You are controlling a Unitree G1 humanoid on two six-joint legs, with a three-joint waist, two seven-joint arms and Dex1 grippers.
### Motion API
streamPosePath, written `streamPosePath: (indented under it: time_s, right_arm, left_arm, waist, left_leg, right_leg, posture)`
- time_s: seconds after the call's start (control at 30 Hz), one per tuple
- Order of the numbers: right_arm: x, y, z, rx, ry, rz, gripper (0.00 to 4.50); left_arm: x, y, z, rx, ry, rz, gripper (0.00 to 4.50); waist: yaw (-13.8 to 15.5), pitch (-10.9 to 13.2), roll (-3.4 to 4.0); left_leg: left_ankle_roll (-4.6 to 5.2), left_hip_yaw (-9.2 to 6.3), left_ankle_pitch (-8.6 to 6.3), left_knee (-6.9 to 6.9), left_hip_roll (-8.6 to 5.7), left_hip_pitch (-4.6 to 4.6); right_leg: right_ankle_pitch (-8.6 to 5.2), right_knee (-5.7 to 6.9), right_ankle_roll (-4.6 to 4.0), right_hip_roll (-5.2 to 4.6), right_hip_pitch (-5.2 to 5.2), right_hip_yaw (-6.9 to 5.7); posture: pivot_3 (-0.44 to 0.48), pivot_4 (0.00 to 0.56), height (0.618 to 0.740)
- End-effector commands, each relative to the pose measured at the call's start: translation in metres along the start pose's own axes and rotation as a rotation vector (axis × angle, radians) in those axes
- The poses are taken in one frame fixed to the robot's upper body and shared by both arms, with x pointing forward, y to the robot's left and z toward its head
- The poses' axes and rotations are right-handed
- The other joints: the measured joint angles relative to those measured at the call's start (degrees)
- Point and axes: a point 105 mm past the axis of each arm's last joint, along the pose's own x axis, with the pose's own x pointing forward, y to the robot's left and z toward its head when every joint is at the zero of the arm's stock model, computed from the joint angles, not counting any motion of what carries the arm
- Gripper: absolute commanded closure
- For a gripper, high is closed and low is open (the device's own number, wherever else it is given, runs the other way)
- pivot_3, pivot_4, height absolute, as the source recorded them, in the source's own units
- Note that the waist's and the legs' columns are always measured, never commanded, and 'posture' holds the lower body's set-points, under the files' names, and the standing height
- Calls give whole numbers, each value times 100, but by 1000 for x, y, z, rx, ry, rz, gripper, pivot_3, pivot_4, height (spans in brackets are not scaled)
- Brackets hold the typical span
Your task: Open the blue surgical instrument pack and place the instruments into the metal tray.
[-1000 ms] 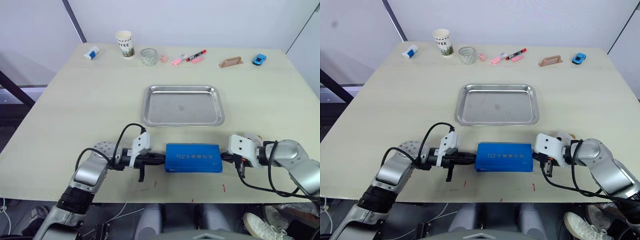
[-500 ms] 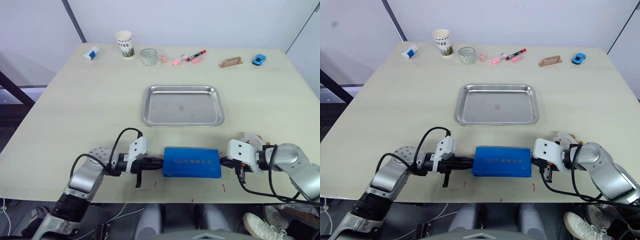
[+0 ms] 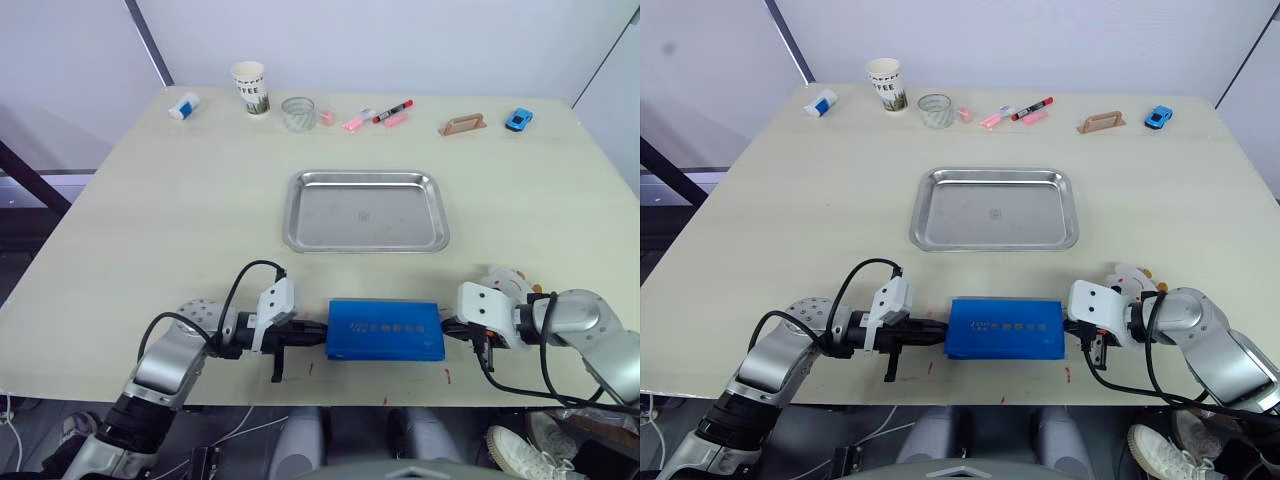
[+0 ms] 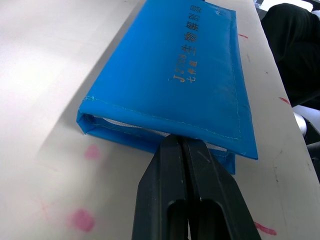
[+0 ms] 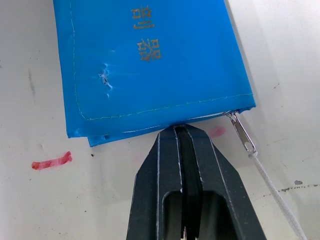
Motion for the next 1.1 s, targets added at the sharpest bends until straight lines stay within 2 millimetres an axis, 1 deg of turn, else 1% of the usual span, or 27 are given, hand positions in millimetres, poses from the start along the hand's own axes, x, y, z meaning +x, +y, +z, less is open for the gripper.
streamPosePath:
  time_s: [0.03,0.3,0.57,0.67,0.73,0.77,0.8,0.83,0.87,0.9,0.97,1.0,1.03,1.07,1.1]
  right_arm:
    - [-2,4,8,-23,-30,14,4500]
    - [-1,-9,7,-28,-35,-38,4500]
    - [-2,-18,6,-33,-40,-66,4500]
    - [-7,-21,6,-28,-51,-83,4500]
    - [-11,-20,9,46,-95,-60,4500]
    - [-14,-18,9,56,-108,-45,4500]
    - [-17,-17,9,58,-117,-35,4500]
    - [-19,-16,9,57,-125,-33,4500]
    - [-26,-13,6,70,-132,-24,3875]
    - [-31,-10,4,82,-137,-19,3514]
    - [-50,-8,-5,118,-168,-39,2608]
    - [-58,-6,-9,125,-186,-50,2035]
    - [-63,-5,-11,128,-197,-57,1345]
    - [-69,-3,-13,141,-213,-65,1131]
    - [-75,-1,-15,156,-236,-73,722]
  left_arm:
    - [6,-8,12,35,-26,-42,4415]
    - [6,-1,14,36,-28,-9,4415]
    - [5,5,11,53,-28,10,4415]
    - [0,10,12,64,-47,42,4415]
    - [-7,11,10,44,-66,48,4415]
    - [-11,12,9,38,-74,47,4415]
    - [-16,11,7,27,-82,42,3902]
    - [-20,11,5,19,-88,43,3613]
    - [-29,12,4,11,-102,53,3323]
    - [-35,12,2,8,-112,61,2677]
    - [-57,14,-1,-8,-124,86,1906]
    - [-65,13,-1,-18,-139,92,1348]
    - [-69,13,0,-24,-151,94,671]
    - [-74,12,1,-26,-165,97,492]
    - [-78,11,2,-29,-175,95,85]
  waist:
    - [0,0,0]
    - [0,0,0]
    - [-4,0,0]
    - [-3,0,0]
    - [-2,1,1]
    - [-3,1,1]
    - [-4,1,1]
    - [-5,1,1]
    - [1,1,1]
    - [8,2,2]
    - [14,2,1]
    - [2,2,1]
    - [0,2,1]
    - [2,2,1]
    - [11,2,2]
  left_leg:
    - [0,0,0,0,0,0]
    - [0,0,0,0,0,0]
    - [0,1,0,0,0,0]
    - [0,0,0,0,0,0]
    - [0,0,0,0,0,0]
    - [0,1,0,0,0,0]
    - [0,1,0,0,0,0]
    - [0,0,0,0,0,0]
    - [0,0,0,0,1,0]
    - [0,0,0,-1,2,0]
    - [0,0,0,-1,2,-2]
    - [0,0,0,-1,2,-4]
    - [0,2,0,-1,2,-1]
    - [0,2,0,-1,2,1]
    - [0,1,0,-1,2,2]
  right_leg:
    - [0,0,0,0,0,0]
    - [0,0,0,0,0,0]
    - [0,0,0,0,0,0]
    - [0,1,0,0,0,0]
    - [0,0,0,0,0,0]
    - [0,0,0,0,0,0]
    - [0,0,0,0,0,1]
    - [0,1,0,0,0,1]
    - [0,0,0,1,0,0]
    - [0,0,0,0,0,-1]
    - [0,-1,-1,-4,0,-5]
    - [0,-3,0,-6,1,-9]
    - [0,-1,0,-7,1,-8]
    - [0,-1,0,-7,2,-9]
    - [0,-1,0,-7,4,-10]
  posture:
    - [0,150,740]
    - [0,150,740]
    - [0,150,740]
    - [0,150,740]
    - [0,150,740]
    - [0,150,740]
    - [0,150,740]
    - [0,150,740]
    - [0,150,740]
    - [0,150,740]
    - [0,150,740]
    - [0,150,740]
    - [0,150,740]
    - [0,150,740]
    - [0,150,740]
